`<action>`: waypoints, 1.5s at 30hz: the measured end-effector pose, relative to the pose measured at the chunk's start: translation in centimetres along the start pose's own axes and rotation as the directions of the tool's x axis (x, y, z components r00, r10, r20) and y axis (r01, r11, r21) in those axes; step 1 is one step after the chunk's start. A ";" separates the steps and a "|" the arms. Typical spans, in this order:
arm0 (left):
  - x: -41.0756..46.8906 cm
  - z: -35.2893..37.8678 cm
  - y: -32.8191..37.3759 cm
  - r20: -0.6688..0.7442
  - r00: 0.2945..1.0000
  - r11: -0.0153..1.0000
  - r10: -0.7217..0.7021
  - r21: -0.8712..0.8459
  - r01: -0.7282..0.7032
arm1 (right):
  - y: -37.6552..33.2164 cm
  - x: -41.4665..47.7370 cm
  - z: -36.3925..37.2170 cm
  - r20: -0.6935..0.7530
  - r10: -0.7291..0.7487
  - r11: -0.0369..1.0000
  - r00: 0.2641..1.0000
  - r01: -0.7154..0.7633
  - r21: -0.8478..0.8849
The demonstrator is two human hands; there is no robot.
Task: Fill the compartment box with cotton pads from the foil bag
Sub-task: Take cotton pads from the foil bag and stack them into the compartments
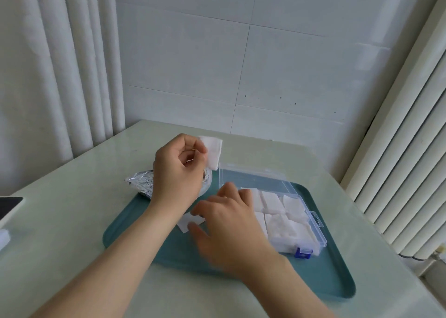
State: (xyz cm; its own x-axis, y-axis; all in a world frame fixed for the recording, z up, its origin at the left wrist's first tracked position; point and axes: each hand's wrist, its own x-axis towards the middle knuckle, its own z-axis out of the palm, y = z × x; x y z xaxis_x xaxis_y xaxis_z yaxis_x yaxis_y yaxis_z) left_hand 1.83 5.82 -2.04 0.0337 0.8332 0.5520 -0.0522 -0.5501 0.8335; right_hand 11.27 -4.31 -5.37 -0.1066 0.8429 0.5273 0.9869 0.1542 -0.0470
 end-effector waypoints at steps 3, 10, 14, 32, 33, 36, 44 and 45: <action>0.1 -0.1 -0.3 -0.013 1.000 1.000 -0.026 0.000 0.026 | -1.1 0.6 0.7 0.086 -0.052 0.991 0.995 0.062 -0.115; 0.4 -0.4 -0.9 -0.015 0.994 0.994 -0.110 0.008 0.110 | -1.3 1.2 2.2 0.098 -0.038 0.978 0.994 0.057 -0.198; 0.5 -0.5 -0.8 -0.027 0.994 0.994 -0.102 -0.028 0.101 | -0.6 1.0 1.5 -0.020 0.064 0.996 0.998 -0.065 -0.057; -1.6 1.1 -0.2 0.273 0.957 0.993 -0.101 -0.026 0.112 | 4.0 0.8 -3.8 0.089 0.675 0.331 0.732 -0.409 0.851; -1.7 1.2 -0.2 0.287 0.953 0.993 -0.099 -0.034 0.113 | 4.1 0.9 -3.8 0.093 0.680 0.332 0.727 -0.418 0.846; -2.0 1.3 0.0 0.325 0.941 0.990 -0.097 -0.065 0.125 | 4.4 0.7 -4.0 0.091 0.689 0.347 0.719 -0.438 0.830; -2.2 1.4 0.3 0.356 0.930 0.991 -0.086 -0.065 0.117 | 4.9 0.6 -4.0 0.056 0.693 0.396 0.719 -0.444 0.803; -2.3 1.4 0.5 0.356 0.930 0.990 -0.089 -0.067 0.120 | 4.9 0.6 -4.0 0.049 0.695 0.410 0.717 -0.451 0.793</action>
State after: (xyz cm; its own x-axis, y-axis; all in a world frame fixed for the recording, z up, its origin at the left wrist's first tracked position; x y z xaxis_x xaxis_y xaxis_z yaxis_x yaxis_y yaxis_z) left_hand 3.16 3.55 -2.87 0.3913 0.8035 0.4485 -0.1149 -0.4409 0.8902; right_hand 16.54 -5.07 -1.90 0.6035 0.7371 0.3042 0.3564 0.0920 -0.9298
